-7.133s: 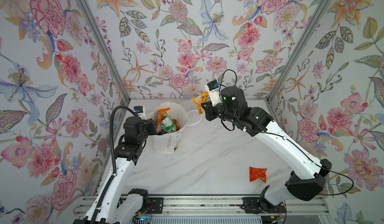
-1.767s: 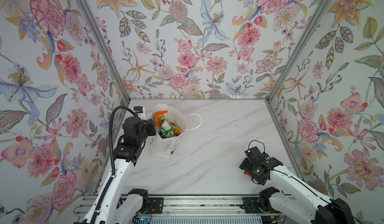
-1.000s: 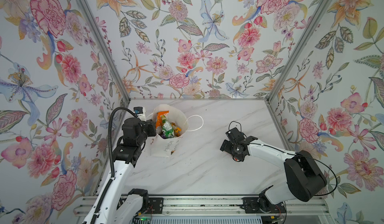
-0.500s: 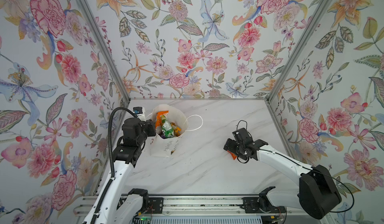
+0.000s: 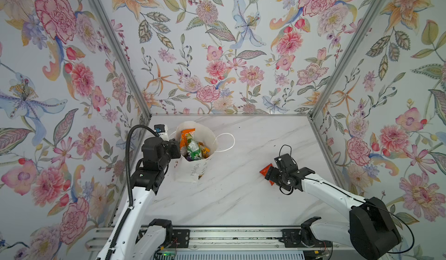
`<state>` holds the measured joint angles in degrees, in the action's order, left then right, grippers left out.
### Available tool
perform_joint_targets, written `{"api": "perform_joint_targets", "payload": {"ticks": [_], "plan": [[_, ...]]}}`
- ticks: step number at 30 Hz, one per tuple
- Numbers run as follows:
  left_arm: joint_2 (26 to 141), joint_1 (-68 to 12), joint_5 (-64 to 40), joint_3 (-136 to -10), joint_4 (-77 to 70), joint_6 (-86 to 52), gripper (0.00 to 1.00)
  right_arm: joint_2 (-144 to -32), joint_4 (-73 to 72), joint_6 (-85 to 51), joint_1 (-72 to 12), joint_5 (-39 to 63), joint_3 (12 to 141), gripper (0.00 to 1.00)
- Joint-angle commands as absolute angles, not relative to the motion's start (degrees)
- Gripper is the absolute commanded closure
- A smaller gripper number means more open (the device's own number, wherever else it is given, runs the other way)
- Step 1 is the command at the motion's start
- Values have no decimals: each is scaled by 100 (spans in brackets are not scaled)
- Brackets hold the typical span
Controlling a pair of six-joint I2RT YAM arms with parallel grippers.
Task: Place the snacks into the paper bag
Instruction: Move the snack to the middle-right of the table, then pick up the snack from the middle-right of the table.
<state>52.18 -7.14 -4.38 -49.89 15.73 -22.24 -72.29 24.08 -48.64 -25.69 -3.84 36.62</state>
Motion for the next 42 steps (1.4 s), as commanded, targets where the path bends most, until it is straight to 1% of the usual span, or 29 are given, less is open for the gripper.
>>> {"api": "perform_joint_targets", "payload": {"ticks": [1,7,10,11,17,23,26,32,35,42], "plan": [[5137,-742,-325,-4939,1433,-2127,100,-7320,2267,-4651,-2443,-366,3509,15],[5168,-747,-294,-4940,1450,-2118,100,-7593,1934,-4492,-2222,-262,3486,24],[5122,-739,-256,-4913,1450,-2106,100,-7769,1511,-4516,-2204,-159,3401,35],[5123,-747,-234,-4917,1450,-2109,100,-7841,1427,-4533,-2207,-127,3411,40],[5178,-742,-238,-4930,1450,-2101,100,-7934,1188,-4534,-2251,-121,3354,63],[5189,-747,-244,-4917,1450,-2118,100,-7849,1054,-4561,-2336,-123,3267,80],[5194,-742,-229,-4920,1443,-2118,100,-7751,1054,-4569,-2450,-165,3321,85],[5237,-731,-251,-4919,1443,-2124,100,-7392,1210,-4519,-2631,-332,3440,88],[5243,-742,-272,-4931,1448,-2131,100,-7097,1230,-4467,-2653,-412,3448,94],[5280,-747,-281,-4939,1441,-2135,100,-6693,1291,-4334,-2660,-521,3650,97]]}}
